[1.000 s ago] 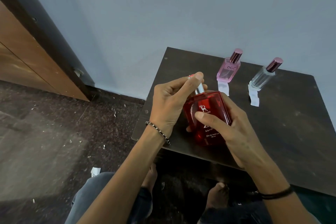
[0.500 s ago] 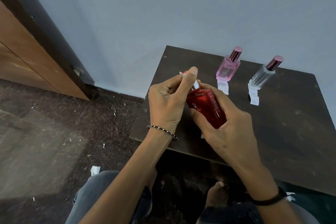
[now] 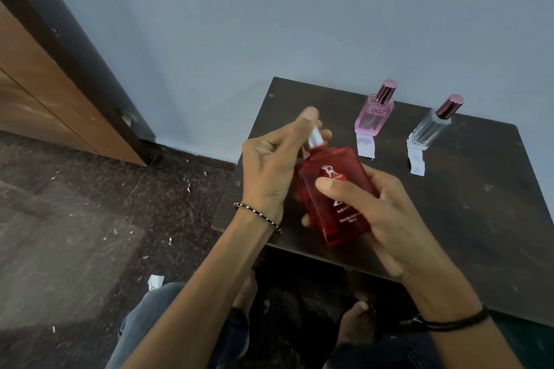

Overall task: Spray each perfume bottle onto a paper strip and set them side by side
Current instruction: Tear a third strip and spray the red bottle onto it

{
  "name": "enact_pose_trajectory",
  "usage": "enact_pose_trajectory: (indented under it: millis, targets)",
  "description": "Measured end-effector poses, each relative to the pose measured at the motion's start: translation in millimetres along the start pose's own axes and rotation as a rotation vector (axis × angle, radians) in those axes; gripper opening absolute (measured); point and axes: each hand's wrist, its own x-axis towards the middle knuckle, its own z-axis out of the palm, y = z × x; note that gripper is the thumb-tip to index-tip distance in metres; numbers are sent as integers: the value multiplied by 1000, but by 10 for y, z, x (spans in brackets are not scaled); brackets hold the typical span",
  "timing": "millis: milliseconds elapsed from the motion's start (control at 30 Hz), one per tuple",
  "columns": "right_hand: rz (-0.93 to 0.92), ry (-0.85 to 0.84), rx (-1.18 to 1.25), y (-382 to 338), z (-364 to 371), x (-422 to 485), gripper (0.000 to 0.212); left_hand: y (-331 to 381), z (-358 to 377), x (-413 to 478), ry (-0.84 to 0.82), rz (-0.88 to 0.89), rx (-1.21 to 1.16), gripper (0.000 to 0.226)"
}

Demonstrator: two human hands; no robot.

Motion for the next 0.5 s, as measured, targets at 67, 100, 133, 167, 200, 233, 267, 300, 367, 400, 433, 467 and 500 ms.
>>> enact_pose_trajectory:
  millis: [67,100,133,167,200,233,267,300,367,400,433,467,500]
  targets:
    - [42,-86,61,-23,-69,-35,26,49,-87,89,63,-3,-40,30]
    - [50,-105,57,-18,-97,-55,26,69,-129,124,80,16,-39,30]
    - [49,-109,38,-11,-114,-63,28,89,-157,140,77,34,-33,29]
    - [43,-107,21,-1,-123,-53,30,98,-162,138,59,40,-23,29]
    - [36,-104,15,8,-123,-36,32,86,-150,122,35,28,-9,29]
    - [32,-99,24,16,-116,-19,33,64,-128,106,16,5,9,29]
    - [31,-94,47,25,-110,-10,35,41,-110,90,1,-16,22,29]
    - [32,-93,80,31,-108,-3,37,28,-97,83,-9,-32,28,29]
    - [59,-110,195,49,-129,7,39,25,-91,97,-25,-56,19,28]
    - [77,-137,277,49,-136,7,41,28,-95,103,-33,-67,16,28]
    - [90,-177,361,49,-147,12,44,34,-101,105,-42,-78,16,29]
    - [93,-220,427,49,-161,19,50,31,-105,109,-53,-93,18,30]
    - [90,-250,472,55,-176,29,56,26,-108,114,-65,-111,19,31]
